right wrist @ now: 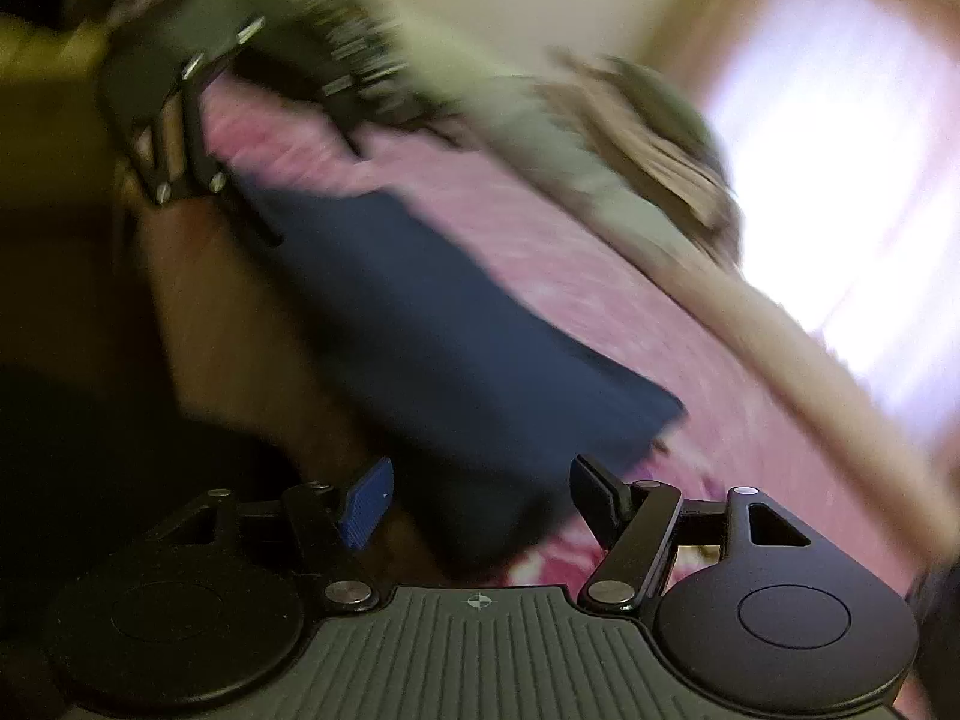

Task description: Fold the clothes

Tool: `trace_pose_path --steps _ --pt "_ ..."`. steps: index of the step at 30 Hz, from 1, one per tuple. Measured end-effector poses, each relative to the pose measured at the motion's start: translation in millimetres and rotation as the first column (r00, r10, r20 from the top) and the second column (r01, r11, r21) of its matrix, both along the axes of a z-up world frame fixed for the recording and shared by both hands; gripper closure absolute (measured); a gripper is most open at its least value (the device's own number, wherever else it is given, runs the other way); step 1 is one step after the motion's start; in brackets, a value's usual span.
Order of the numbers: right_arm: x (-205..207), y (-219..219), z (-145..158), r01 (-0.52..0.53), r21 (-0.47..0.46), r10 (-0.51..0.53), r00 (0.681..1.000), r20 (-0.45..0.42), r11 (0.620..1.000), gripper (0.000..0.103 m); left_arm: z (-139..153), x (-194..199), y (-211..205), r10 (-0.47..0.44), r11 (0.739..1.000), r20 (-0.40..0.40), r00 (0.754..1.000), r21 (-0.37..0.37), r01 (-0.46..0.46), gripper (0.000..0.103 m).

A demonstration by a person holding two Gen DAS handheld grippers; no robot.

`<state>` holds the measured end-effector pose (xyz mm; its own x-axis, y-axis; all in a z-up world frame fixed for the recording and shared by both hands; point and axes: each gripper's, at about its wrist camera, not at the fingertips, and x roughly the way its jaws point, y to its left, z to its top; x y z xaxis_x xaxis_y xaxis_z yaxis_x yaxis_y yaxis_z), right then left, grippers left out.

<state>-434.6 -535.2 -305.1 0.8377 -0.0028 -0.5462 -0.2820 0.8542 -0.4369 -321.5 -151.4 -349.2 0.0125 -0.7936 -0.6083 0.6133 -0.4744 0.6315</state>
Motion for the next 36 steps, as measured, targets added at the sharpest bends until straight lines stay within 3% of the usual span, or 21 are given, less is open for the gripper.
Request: trace_pose_path --steps 3,4,5,6,9,14,18,20,21,24,27,30,32,34,36 --pt "5.1 31.3 -21.5 -0.099 -0.241 0.094 0.995 -0.034 0.965 0.036 -32.2 -16.6 2.4 -0.045 0.999 0.179 0.983 0.008 0.044 0.039" --pt "11.5 36.1 -29.3 -0.109 -0.301 0.100 0.994 -0.048 0.947 0.036 -43.2 -18.3 0.0 -0.039 0.999 0.251 0.967 0.001 0.040 0.046" --pt "15.9 38.9 -35.5 -0.118 -0.361 0.103 0.993 -0.061 0.925 0.037 -52.9 -15.8 -5.7 -0.007 1.000 0.316 0.949 0.005 0.006 0.063" --pt "18.1 35.5 -35.1 -0.122 -0.367 0.104 0.992 -0.069 0.922 0.060 -51.6 -10.3 -9.1 0.022 1.000 0.304 0.952 0.001 -0.023 0.080" --pt "19.4 22.4 -28.3 -0.120 -0.352 0.099 0.992 -0.079 0.928 0.064 -43.7 3.3 -15.9 0.087 0.996 0.240 0.967 -0.001 -0.089 0.080" --pt "17.6 17.8 -33.3 -0.112 -0.365 0.087 0.993 -0.086 0.924 0.063 -44.0 2.1 -18.8 0.137 0.990 0.175 0.975 0.014 -0.142 0.075" --pt "18.0 29.5 -41.3 -0.097 -0.430 0.081 0.995 -0.056 0.897 0.052 -49.7 -16.3 -12.6 0.082 0.997 0.259 0.962 -0.035 -0.076 0.060" --pt "22.4 32.4 -47.2 -0.102 -0.462 0.092 0.995 -0.045 0.881 0.052 -56.6 -19.2 -19.9 0.098 0.995 0.302 0.948 -0.045 -0.088 0.063" --pt "30.3 31.2 -47.4 -0.096 -0.456 0.084 0.995 -0.047 0.885 0.052 -56.0 -13.8 -25.9 0.128 0.992 0.289 0.949 -0.034 -0.123 0.068" --pt "40.9 21.5 -43.5 -0.079 -0.448 0.062 0.997 -0.053 0.890 0.057 -47.1 3.3 -36.1 0.211 0.976 0.224 0.951 0.000 -0.217 0.071" --pt "38.0 7.2 -35.2 -0.057 -0.479 0.042 0.998 -0.042 0.876 0.060 -44.9 9.0 -33.2 0.256 0.965 0.231 0.939 -0.013 -0.260 0.086" --pt "45.1 -7.3 -36.7 0.004 -0.459 -0.036 0.998 -0.061 0.888 0.060 -48.5 11.4 -32.7 0.289 0.956 0.219 0.932 -0.006 -0.295 0.087" --pt "44.4 -1.0 -43.6 -0.007 -0.487 -0.029 0.997 -0.066 0.874 0.059 -48.8 8.8 -30.1 0.295 0.954 0.221 0.930 -0.010 -0.300 0.084" --pt "42.0 6.5 -49.7 -0.009 -0.529 -0.022 0.998 -0.053 0.849 0.052 -46.5 6.3 -26.6 0.300 0.952 0.219 0.928 -0.016 -0.304 0.072" --pt "40.3 7.3 -49.2 -0.005 -0.524 -0.020 0.999 -0.042 0.852 0.051 -42.3 6.6 -11.8 0.306 0.951 0.233 0.923 -0.021 -0.310 0.065"
